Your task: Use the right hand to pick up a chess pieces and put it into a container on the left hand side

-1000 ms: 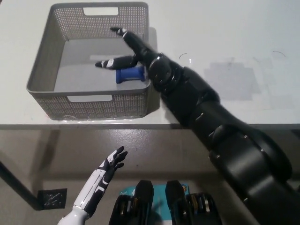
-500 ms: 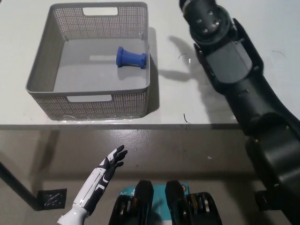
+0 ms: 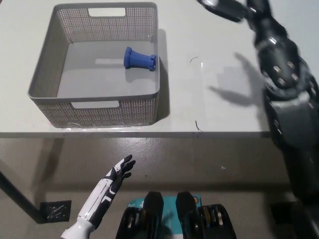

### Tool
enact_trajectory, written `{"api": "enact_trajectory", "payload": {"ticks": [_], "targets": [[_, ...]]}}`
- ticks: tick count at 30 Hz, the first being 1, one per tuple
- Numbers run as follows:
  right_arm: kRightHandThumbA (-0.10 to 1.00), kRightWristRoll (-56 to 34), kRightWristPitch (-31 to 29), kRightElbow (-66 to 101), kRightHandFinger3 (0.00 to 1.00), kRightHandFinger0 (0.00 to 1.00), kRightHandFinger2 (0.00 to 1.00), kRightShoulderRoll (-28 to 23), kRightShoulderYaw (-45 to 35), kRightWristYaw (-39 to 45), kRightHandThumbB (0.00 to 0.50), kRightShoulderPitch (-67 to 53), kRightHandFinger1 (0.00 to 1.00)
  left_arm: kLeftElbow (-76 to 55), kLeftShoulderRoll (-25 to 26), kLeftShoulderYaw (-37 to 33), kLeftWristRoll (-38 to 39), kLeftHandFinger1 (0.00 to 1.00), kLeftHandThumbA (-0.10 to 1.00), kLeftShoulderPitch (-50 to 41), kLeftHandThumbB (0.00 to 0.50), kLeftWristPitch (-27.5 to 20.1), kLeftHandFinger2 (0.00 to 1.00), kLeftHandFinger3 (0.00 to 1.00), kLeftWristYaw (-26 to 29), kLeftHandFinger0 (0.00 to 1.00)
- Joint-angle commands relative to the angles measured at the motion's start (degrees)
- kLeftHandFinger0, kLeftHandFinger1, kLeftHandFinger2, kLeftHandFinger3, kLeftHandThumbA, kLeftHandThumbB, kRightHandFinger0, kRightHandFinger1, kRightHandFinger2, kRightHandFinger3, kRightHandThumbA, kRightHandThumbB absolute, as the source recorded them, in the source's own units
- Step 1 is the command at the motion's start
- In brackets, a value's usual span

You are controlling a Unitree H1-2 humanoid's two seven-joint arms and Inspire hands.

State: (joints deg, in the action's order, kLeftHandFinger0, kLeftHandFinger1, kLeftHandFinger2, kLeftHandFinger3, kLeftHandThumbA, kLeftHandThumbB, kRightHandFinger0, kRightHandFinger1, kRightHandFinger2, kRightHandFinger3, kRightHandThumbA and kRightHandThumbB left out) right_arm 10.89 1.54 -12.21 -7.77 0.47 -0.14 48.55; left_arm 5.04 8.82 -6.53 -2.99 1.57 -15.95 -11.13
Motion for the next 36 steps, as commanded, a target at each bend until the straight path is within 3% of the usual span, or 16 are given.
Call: {"api": "enact_trajectory", "payload": {"ticks": [1, 3, 5, 8, 9, 11, 15, 18, 22, 33, 36], "targets": [[1.0, -11.5, -2.8, 21.7, 1.0, 1.0, 1.0, -3.2, -6.2, 3.0, 0.361, -15.8, 1.0, -0.6, 0.9, 0.0, 1.1, 1.0, 1.0, -0.2, 0.16, -1.6, 1.0, 1.0, -0.9, 1.0], [1.0, -11.7, -2.7, 22.1, 1.0, 1.0, 1.0, -3.2, -6.2, 3.1, 0.361, -16.3, 1.0, -0.6, 0.9, 0.0, 1.1, 1.0, 1.0, -0.2, 0.159, -1.6, 1.0, 1.0, -0.9, 1.0], [1.0, -14.7, -3.8, 25.5, 1.0, 1.0, 1.0, -1.4, -6.2, 3.5, 0.312, -23.3, 1.0, -0.8, 0.8, 0.4, 1.6, 1.0, 1.0, -0.6, 0.149, -1.3, 1.0, 1.0, -0.7, 1.0], [1.0, -14.9, -3.4, 26.0, 1.0, 1.0, 1.0, -1.4, -6.3, 3.6, 0.309, -23.5, 1.0, -0.8, 0.7, 0.4, 1.6, 1.0, 1.0, -0.6, 0.15, -1.3, 1.0, 1.0, -0.7, 1.0], [1.0, -16.4, -5.8, 27.9, 1.0, 1.0, 1.0, -0.5, -5.7, 4.2, 0.26, -30.5, 1.0, -0.5, 0.5, 0.9, 2.7, 1.0, 1.0, -0.1, 0.152, -1.0, 1.0, 1.0, -0.7, 1.0], [1.0, -15.4, -8.7, 27.7, 1.0, 1.0, 1.0, -0.1, -4.8, 4.2, 0.233, -35.1, 1.0, -0.3, 0.5, 1.3, 3.5, 1.0, 1.0, 0.2, 0.147, -1.5, 1.0, 1.0, -0.8, 1.0], [1.0, -17.0, -11.7, 25.9, 1.0, 1.0, 1.0, 0.9, -3.5, 5.4, 0.247, -40.5, 1.0, -0.8, 0.7, 2.1, 4.2, 1.0, 1.0, 0.4, 0.142, -1.3, 1.0, 1.0, -0.6, 1.0], [1.0, -17.1, -14.4, 23.9, 1.0, 1.0, 1.0, 1.2, -3.0, 5.8, 0.206, -43.4, 1.0, -1.3, 0.0, 2.6, 5.1, 1.0, 1.0, -0.1, 0.143, -0.8, 1.0, 1.0, -0.1, 1.0], [1.0, -16.5, -16.6, 18.4, 1.0, 1.0, 1.0, 1.7, -2.2, 6.4, 0.23, -48.6, 1.0, -0.9, -1.2, 3.3, 6.6, 1.0, 1.0, -1.0, 0.147, -1.5, 1.0, 1.0, 0.5, 1.0], [1.0, -16.9, -17.3, 14.4, 1.0, 1.0, 1.0, 1.2, -1.7, 7.3, 0.227, -52.5, 1.0, -1.7, -3.7, 5.6, 7.2, 1.0, 1.0, -2.9, 0.147, -0.3, 1.0, 1.0, 1.6, 1.0], [1.0, -21.5, -17.4, 12.0, 1.0, 1.0, 1.0, 1.1, -2.2, 9.5, 0.231, -55.3, 1.0, -2.7, -3.9, 6.4, 6.4, 1.0, 1.0, -4.9, 0.14, -0.2, 1.0, 1.0, 2.3, 1.0]]}}
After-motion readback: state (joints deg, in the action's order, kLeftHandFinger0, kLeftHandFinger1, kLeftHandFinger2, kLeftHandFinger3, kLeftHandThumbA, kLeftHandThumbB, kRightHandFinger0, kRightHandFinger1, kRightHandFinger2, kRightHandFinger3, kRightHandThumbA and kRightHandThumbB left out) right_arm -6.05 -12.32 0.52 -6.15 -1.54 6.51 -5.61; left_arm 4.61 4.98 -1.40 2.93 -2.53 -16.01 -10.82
